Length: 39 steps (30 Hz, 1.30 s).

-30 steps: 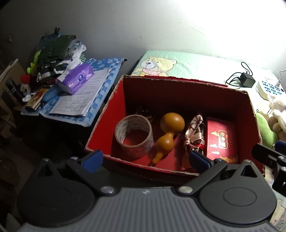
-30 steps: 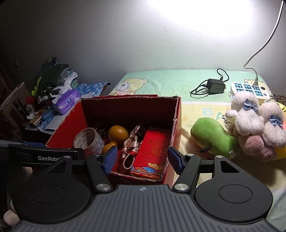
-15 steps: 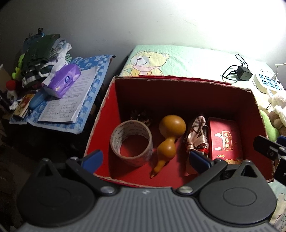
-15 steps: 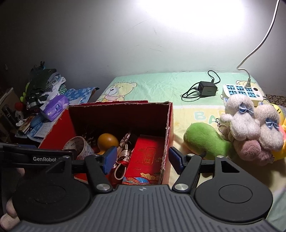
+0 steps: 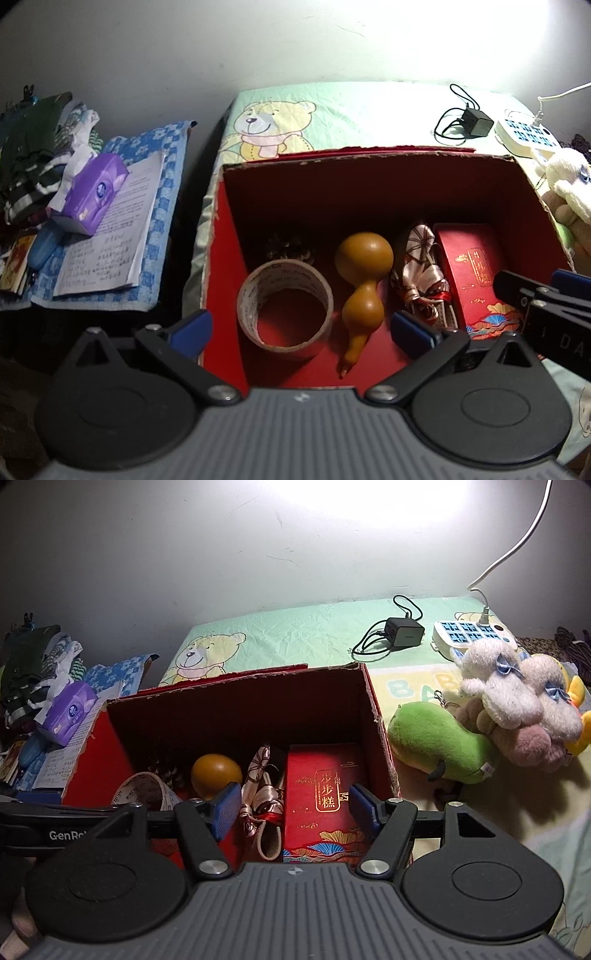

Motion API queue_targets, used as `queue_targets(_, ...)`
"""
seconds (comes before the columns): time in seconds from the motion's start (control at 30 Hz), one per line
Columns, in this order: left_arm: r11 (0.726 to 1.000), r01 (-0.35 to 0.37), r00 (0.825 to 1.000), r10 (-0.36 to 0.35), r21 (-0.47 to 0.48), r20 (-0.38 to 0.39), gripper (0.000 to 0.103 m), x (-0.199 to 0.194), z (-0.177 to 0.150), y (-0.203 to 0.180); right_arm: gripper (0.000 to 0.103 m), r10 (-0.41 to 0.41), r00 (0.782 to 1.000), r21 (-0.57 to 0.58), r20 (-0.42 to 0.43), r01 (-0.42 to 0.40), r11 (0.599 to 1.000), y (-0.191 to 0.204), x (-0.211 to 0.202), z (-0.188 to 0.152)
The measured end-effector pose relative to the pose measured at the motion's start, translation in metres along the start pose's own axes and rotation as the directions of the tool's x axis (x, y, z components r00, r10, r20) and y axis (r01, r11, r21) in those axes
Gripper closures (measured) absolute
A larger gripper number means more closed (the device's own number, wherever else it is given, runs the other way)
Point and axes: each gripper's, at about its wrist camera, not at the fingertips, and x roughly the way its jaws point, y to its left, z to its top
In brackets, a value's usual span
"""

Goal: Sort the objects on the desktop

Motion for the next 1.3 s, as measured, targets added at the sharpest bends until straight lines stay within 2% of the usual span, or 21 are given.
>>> queue_targets(0.07,1.0,0.028,1.0,-0.028,0.006,0.011,0.0,-0.003,0.0,0.003,0.036,-0.021,1.0,0.01,-0.007,0.021,1.0,0.004,0.001,-0.001)
queue_targets(0.3,0.998,0.055,0.998,-0.055,0.028,0.021,0.0,-0.006,-0.004,0.015,0.036,-0.104,0.995,0.055,0.002,0.104,0.993,0.011,-0.001,0.001)
queue_targets(0.47,0.998,0.061,0.998,-0.061,0.013,0.021,0.0,-0.007,-0.007,0.018,0.035,-0.121,0.993,0.069,0.005,0.121,0.99,0.014,-0.002,-0.001)
queue_targets(0.6,0.999,0.039,0.999,-0.039,0.006,0.029,0.0,-0.013,-0.006,0.017,0.034,-0.114,0.993,0.07,-0.011,0.115,0.991,0.014,0.0,0.0)
queue_targets(0.8,0.998,0.053,0.998,-0.053,-0.035,0.019,0.0,-0.012,-0.006,0.015,0.03,-0.104,0.995,0.037,-0.001,0.104,0.994,0.019,-0.004,0.006)
queue_targets(0.97,0.999,0.043,0.999,-0.043,-0.021,0.003,0.0,-0.007,-0.005,0.002,0.029,-0.106,0.994,-0.003,-0.008,0.106,0.994,0.016,-0.005,0.004)
queue_targets(1.3,1.0,0.007,0.999,-0.006,0.014,-0.032,0.0,0.009,-0.001,-0.012,0.03,-0.102,0.994,0.008,-0.041,0.103,0.995,-0.004,0.0,-0.001)
